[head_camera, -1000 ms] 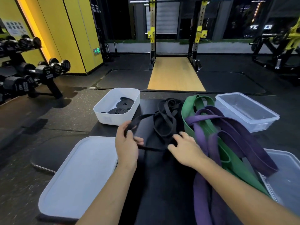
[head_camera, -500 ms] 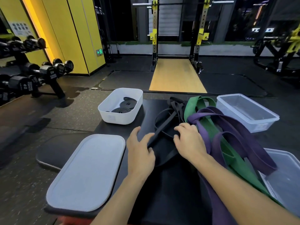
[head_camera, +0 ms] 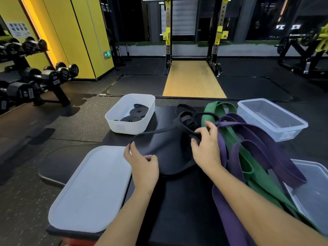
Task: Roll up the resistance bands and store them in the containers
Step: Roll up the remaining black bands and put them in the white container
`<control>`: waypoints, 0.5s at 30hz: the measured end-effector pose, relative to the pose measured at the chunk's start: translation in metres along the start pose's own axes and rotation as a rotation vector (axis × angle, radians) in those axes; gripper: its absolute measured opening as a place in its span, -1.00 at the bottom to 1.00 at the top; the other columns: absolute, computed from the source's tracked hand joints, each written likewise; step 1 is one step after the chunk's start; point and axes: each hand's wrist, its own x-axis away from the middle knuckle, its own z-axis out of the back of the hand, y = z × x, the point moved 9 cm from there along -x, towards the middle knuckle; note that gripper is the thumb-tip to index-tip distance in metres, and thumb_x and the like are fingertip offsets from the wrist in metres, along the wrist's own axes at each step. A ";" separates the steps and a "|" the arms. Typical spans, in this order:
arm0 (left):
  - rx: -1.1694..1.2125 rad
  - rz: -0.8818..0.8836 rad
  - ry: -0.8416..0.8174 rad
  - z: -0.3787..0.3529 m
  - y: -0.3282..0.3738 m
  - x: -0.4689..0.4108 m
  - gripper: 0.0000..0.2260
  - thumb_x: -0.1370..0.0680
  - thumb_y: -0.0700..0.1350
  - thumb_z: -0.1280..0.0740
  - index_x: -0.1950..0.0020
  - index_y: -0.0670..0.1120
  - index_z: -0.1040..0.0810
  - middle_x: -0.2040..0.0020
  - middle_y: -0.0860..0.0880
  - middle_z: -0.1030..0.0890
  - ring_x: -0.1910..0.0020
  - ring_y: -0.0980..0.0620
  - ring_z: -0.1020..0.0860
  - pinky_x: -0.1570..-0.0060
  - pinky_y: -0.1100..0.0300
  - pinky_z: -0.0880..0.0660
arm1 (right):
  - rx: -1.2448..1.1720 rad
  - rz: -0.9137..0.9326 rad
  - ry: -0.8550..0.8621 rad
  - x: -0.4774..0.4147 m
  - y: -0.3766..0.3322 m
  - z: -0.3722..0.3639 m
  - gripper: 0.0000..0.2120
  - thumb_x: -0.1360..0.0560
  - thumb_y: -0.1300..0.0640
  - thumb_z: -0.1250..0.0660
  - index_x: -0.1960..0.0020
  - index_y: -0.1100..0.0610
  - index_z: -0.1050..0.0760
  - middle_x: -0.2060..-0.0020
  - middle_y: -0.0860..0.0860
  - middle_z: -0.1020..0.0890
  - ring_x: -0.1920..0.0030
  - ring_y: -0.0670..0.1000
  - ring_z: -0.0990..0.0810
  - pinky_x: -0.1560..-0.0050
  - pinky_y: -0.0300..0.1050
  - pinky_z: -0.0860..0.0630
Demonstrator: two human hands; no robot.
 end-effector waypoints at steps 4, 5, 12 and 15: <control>-0.092 -0.094 -0.143 -0.015 0.006 0.003 -0.84 -0.56 -0.18 -0.40 0.04 0.11 -0.62 -0.40 0.05 -0.37 -0.09 0.20 -0.57 -0.09 0.39 -0.43 | 0.341 -0.081 -0.174 -0.003 0.011 -0.013 -0.90 -0.49 0.13 -0.44 0.03 -0.02 -0.57 -0.53 -0.01 -0.23 -0.41 0.12 -0.31 -0.37 0.01 -0.35; -0.098 -0.111 -0.154 -0.019 0.005 0.005 -0.83 -0.56 -0.15 -0.43 0.14 0.13 -0.61 -0.40 0.06 -0.37 -0.22 0.16 -0.53 -0.11 0.41 -0.36 | 0.366 -0.066 -0.154 -0.003 0.007 -0.011 -0.91 -0.49 0.08 -0.46 0.03 -0.03 -0.58 -0.51 -0.02 -0.25 -0.39 0.12 -0.32 -0.36 0.02 -0.36; -0.238 -0.360 -0.084 -0.023 0.021 0.014 -0.89 -0.51 0.06 -0.48 0.04 0.15 -0.58 -0.57 0.11 -0.22 -0.60 0.09 -0.11 -0.54 0.02 -0.21 | -0.236 -0.246 0.206 -0.020 0.008 0.031 -0.84 -0.65 -0.01 -0.27 -0.07 0.09 -0.48 -0.09 0.05 -0.59 0.03 -0.10 -0.60 0.08 -0.20 -0.38; -0.446 -0.475 -0.115 -0.035 0.027 0.022 -0.75 -0.51 0.29 -0.32 0.09 0.14 -0.61 -0.43 0.13 -0.44 -0.56 0.07 -0.23 -0.58 -0.20 -0.06 | -0.368 -0.373 0.259 -0.034 0.016 0.041 -0.82 -0.67 -0.02 -0.25 -0.13 0.06 -0.53 -0.14 0.07 -0.54 0.20 -0.24 -0.63 0.29 -0.48 -0.36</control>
